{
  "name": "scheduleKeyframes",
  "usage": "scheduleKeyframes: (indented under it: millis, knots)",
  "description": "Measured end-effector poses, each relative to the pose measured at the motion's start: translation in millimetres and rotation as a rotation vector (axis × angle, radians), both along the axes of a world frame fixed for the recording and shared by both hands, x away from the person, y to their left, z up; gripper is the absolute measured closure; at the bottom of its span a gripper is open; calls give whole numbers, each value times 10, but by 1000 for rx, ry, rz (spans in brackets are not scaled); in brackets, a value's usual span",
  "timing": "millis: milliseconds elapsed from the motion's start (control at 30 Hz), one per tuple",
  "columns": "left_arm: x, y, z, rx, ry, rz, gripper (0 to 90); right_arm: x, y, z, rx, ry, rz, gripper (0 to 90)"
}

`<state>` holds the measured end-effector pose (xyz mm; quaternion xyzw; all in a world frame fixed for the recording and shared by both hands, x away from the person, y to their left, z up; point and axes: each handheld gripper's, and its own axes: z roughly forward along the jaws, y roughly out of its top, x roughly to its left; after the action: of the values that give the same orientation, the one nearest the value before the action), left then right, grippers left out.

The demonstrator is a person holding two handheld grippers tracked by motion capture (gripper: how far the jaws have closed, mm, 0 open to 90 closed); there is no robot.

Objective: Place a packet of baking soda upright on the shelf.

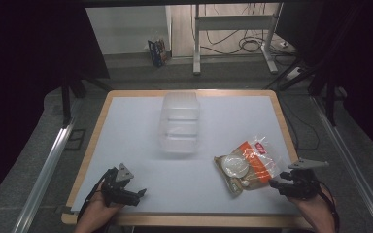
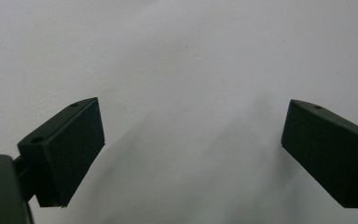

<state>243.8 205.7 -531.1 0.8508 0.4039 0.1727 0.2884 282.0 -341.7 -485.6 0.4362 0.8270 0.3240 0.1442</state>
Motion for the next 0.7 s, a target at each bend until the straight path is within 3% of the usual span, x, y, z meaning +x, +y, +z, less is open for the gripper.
scheduleKeyframes:
  millis: [267, 433, 567, 700]
  knots:
    - [-2, -18, -4, 13, 2, 2, 59, 116, 7, 23, 25, -10, -8, 379]
    - [-1, -24, -7, 19, 2, 2, 59, 281, 44, 32, 68, 5, 3, 349]
    - [-4, -32, -8, 25, -2, 2, 59, 349, 41, 52, 68, 5, -2, 349]
    - [-1, -37, -12, 25, 1, 5, 59, 461, 28, 88, 110, 10, -1, 362]
